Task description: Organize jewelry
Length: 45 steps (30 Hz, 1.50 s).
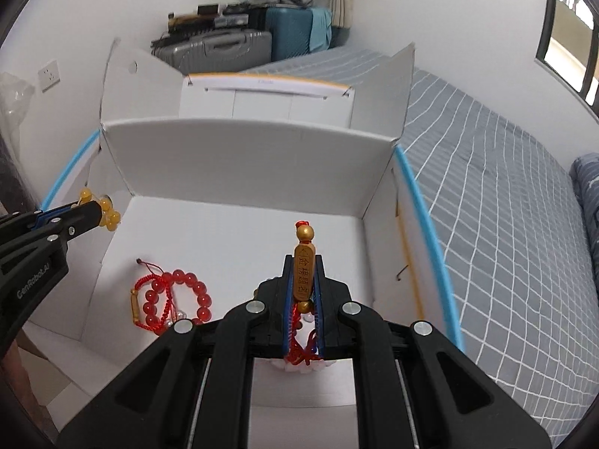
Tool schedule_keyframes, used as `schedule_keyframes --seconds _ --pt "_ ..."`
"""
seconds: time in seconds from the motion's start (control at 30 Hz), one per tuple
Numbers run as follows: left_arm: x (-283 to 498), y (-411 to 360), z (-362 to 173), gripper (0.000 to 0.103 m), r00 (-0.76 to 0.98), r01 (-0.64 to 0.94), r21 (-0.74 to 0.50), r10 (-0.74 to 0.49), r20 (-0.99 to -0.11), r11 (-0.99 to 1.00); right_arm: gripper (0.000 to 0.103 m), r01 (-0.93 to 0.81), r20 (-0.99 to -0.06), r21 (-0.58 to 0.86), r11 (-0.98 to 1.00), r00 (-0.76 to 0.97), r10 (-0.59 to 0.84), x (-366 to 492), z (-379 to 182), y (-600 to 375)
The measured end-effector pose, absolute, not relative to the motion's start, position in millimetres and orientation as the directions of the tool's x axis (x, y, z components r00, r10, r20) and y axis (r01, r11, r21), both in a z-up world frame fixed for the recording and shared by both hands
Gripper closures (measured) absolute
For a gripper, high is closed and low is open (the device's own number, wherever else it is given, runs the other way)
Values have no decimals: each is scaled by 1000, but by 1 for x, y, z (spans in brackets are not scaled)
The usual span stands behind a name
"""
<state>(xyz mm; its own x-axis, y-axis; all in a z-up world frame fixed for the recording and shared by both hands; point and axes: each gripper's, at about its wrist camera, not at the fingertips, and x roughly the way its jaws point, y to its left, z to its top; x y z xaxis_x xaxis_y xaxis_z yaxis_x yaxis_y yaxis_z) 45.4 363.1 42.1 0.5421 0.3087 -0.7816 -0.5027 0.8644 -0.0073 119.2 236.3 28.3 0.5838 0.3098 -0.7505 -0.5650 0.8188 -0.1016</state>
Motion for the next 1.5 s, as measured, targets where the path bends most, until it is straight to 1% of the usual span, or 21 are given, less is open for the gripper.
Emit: schedule_keyframes --seconds 0.17,0.4,0.57,0.6,0.63,0.67,0.7,0.73,0.77,0.8,0.83,0.87,0.9,0.93,1.03,1.13,1.23,1.37,1.5 --pt "53 368 26 94 508 -497 -15 277 -815 868 95 -560 -783 -103 822 556 280 123 19 247" --pt "56 368 21 94 499 -493 -11 272 -823 870 95 -555 -794 -106 825 547 266 125 16 253" --pt "55 370 24 92 489 -511 -8 283 -825 859 92 -550 -799 -103 829 542 261 128 16 253" --pt "54 370 25 92 490 -512 -9 283 -825 859 87 -549 -798 -99 830 542 264 128 17 251" --pt "53 370 27 90 492 -512 -9 285 -823 859 79 -549 -796 -95 830 543 268 127 19 250" --pt "51 370 30 88 493 -515 -7 289 -821 857 74 -547 -791 -91 832 547 273 127 22 249" --pt "49 370 34 80 498 -519 -10 292 -817 855 63 -542 -785 -86 836 554 279 126 25 247" --pt "47 369 37 70 503 -523 -13 296 -812 853 55 -538 -775 -76 840 562 289 124 31 243" --pt "42 368 42 65 513 -528 -17 304 -803 849 51 -535 -765 -70 842 570 299 122 37 240" --pt "37 367 49 54 526 -534 -18 315 -790 846 43 -532 -757 -68 844 578 304 120 41 238" --pt "32 365 54 49 535 -539 -15 328 -779 842 34 -527 -745 -65 848 591 310 117 47 234" --pt "28 363 58 42 542 -542 -14 337 -770 840 29 -520 -734 -62 852 602 314 115 53 230" --pt "22 360 63 36 552 -544 -13 346 -758 839 21 -515 -723 -62 855 614 317 112 58 226" --pt "16 357 69 32 564 -542 -11 355 -746 840 14 -515 -712 -66 854 624 322 108 65 222" --pt "-4 344 84 23 598 -540 -2 382 -705 842 8 -512 -671 -75 856 661 337 93 80 209" --pt "-20 336 93 14 622 -531 -12 381 -684 847 8 -498 -636 -71 864 690 345 78 92 193" --pt "-40 327 101 9 643 -540 -15 401 -653 842 8 -495 -626 -57 867 695 355 68 99 179" --pt "-64 318 100 6 657 -549 -22 415 -629 836 8 -506 -632 -42 862 681 369 52 93 164" --pt "-84 315 88 6 657 -547 -63 382 -650 835 8 -495 -639 -34 868 679 362 38 81 151"
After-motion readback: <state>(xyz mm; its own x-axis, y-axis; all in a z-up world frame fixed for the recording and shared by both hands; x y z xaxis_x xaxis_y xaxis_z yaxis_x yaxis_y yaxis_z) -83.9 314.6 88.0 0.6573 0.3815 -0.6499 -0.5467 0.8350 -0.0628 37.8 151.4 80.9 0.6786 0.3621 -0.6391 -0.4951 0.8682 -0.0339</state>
